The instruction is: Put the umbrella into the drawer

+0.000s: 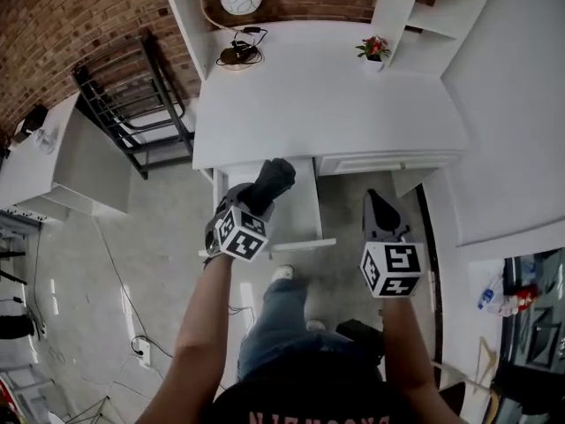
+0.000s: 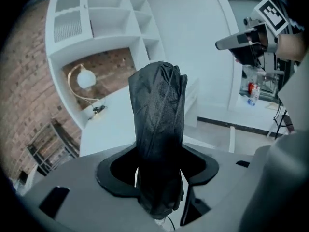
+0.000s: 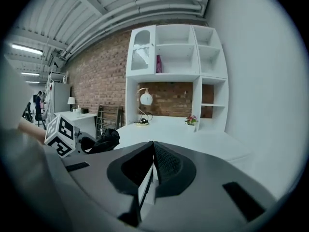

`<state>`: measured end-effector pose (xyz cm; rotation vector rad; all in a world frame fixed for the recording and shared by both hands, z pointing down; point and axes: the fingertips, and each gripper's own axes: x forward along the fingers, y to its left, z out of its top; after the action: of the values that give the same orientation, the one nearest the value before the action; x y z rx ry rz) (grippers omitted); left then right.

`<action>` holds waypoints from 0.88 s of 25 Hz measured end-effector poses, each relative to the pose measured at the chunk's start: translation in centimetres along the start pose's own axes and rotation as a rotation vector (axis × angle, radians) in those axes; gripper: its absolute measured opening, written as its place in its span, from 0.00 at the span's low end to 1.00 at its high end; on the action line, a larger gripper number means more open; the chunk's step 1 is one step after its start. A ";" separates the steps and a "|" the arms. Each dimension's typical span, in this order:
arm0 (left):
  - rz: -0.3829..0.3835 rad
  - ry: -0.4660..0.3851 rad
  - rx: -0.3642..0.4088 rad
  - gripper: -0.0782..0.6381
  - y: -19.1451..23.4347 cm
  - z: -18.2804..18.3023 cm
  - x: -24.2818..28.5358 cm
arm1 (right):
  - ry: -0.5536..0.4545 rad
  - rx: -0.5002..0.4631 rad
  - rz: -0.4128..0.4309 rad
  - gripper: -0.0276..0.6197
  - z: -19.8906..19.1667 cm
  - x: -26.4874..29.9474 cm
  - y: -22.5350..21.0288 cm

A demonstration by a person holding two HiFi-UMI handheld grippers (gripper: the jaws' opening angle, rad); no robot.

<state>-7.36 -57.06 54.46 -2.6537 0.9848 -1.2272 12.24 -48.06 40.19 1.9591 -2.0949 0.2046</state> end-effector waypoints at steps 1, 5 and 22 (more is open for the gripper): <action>-0.052 0.034 0.007 0.45 -0.1 -0.7 1.7 | 0.024 0.004 -0.007 0.04 -0.3 1.3 0.1; -0.240 0.171 0.010 0.45 -1.4 -4.0 7.6 | 0.124 0.024 -0.040 0.04 -2.5 5.5 0.1; -0.448 0.532 -0.041 0.45 -4.3 -12.2 20.8 | 0.386 0.142 -0.061 0.04 -11.3 13.4 -0.7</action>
<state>-3.64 -63.01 77.93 -2.7218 0.4439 -2.0987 13.34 -57.73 54.71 1.8738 -1.8106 0.6771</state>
